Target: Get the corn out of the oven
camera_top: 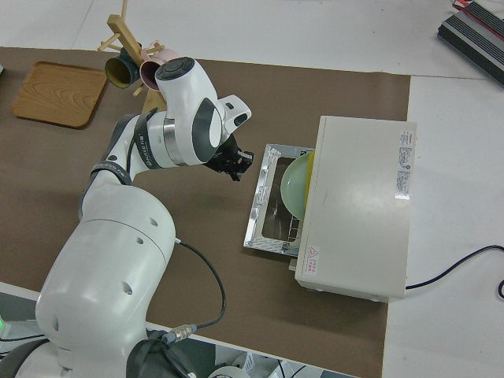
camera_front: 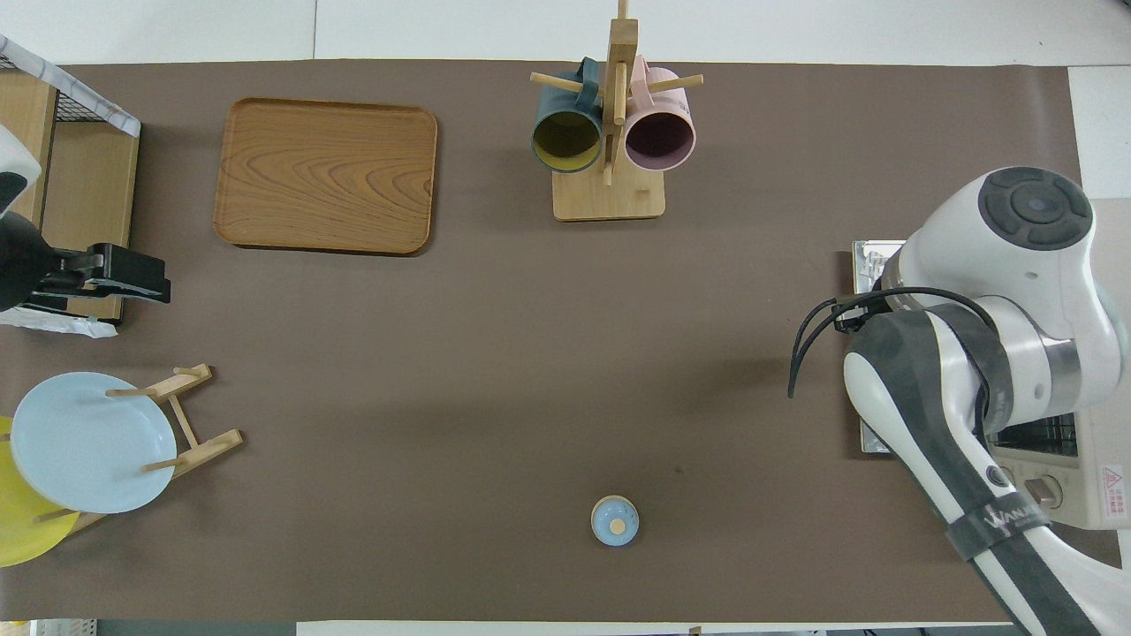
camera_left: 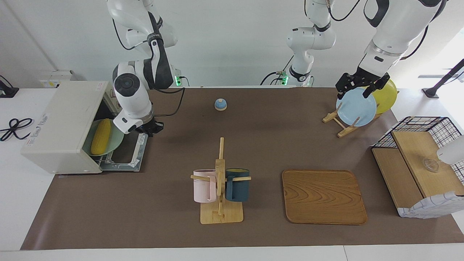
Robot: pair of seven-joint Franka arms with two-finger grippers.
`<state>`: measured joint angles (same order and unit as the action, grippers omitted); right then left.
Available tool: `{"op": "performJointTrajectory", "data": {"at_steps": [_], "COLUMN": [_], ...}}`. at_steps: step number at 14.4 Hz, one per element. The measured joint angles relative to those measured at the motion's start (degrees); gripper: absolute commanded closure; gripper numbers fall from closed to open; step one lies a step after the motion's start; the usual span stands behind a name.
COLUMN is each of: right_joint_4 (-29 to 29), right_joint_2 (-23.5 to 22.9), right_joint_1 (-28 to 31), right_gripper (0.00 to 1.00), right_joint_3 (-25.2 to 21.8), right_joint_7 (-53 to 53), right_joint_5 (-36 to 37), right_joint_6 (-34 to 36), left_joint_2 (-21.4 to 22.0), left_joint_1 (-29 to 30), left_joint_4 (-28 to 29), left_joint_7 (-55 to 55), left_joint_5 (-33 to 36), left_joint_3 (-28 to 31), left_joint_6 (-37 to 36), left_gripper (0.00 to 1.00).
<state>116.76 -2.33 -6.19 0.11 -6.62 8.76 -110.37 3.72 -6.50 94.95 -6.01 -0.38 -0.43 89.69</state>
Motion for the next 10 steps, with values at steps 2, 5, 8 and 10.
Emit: {"op": "performJointTrajectory", "data": {"at_steps": [2,5,8,10], "right_joint_4": [0.1,1.4,5.2,6.4], "right_joint_2": [1.9,2.0,1.9,1.9], "right_joint_1": [1.3,5.3,8.4,8.7], "right_gripper": [0.42,0.46,0.49,0.5], "right_joint_3": [-0.3,-0.6,-0.7,-0.7], "right_joint_7": [2.7,9.6,11.7,11.7], "right_joint_5": [2.5,3.1,3.1,3.1], "right_joint_6": [0.2,-3.5,-9.2,-9.7], "left_joint_2": [0.0,0.0,0.0,0.0], "left_joint_1": [0.0,0.0,0.0,0.0], "left_joint_4": [0.0,0.0,0.0,0.0], "left_joint_7": [0.0,0.0,0.0,0.0], "left_joint_5": [0.0,0.0,0.0,0.0], "left_joint_3": [0.0,0.0,0.0,0.0], "left_joint_6": [0.0,0.0,0.0,0.0], "left_gripper": [0.0,0.0,0.0,0.0]}}
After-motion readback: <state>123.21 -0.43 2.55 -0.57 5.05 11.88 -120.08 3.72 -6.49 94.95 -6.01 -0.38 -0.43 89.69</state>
